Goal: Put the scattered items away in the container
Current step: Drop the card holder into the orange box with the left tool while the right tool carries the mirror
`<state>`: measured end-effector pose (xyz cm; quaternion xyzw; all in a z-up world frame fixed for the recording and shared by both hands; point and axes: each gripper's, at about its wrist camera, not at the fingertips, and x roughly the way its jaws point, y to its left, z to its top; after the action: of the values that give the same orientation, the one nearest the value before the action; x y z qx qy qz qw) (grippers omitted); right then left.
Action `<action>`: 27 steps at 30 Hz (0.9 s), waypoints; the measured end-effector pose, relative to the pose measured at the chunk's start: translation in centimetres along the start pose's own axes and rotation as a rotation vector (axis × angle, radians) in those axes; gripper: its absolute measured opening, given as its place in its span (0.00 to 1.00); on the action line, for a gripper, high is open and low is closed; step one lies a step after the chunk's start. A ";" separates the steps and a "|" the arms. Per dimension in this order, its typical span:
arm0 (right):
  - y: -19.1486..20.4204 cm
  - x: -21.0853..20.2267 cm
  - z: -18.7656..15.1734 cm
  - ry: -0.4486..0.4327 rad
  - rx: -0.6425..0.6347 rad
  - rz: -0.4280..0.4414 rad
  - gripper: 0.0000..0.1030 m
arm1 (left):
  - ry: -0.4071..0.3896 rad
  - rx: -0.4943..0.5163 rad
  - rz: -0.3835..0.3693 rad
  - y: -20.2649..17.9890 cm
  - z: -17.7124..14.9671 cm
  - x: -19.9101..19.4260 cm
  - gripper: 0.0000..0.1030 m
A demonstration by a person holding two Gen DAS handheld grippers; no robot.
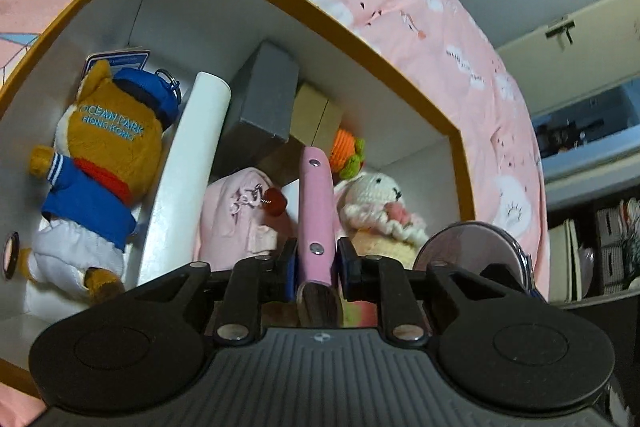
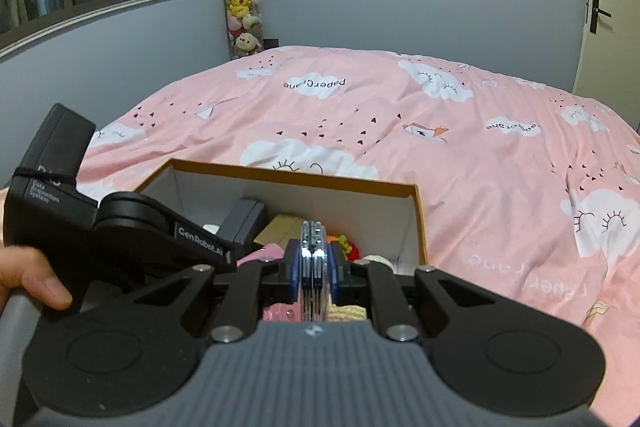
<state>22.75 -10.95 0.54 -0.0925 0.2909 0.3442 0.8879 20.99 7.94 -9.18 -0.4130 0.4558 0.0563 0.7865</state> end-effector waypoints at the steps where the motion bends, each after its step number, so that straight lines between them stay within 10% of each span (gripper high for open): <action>1: 0.1 0.0 -0.1 0.001 -0.007 -0.002 0.15 | 0.000 0.011 0.004 0.0 0.0 -0.3 0.26; 18: 0.9 0.6 -0.7 0.017 -0.061 -0.003 0.15 | -0.041 0.111 0.032 0.5 0.2 -2.4 0.11; 27: 3.3 3.0 -0.6 0.001 -0.343 0.054 0.15 | -0.054 0.114 0.000 1.4 0.2 -3.8 0.11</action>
<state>22.05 -7.01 -1.62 -0.2348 0.2308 0.4124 0.8494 18.26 10.05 -7.06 -0.3659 0.4367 0.0412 0.8208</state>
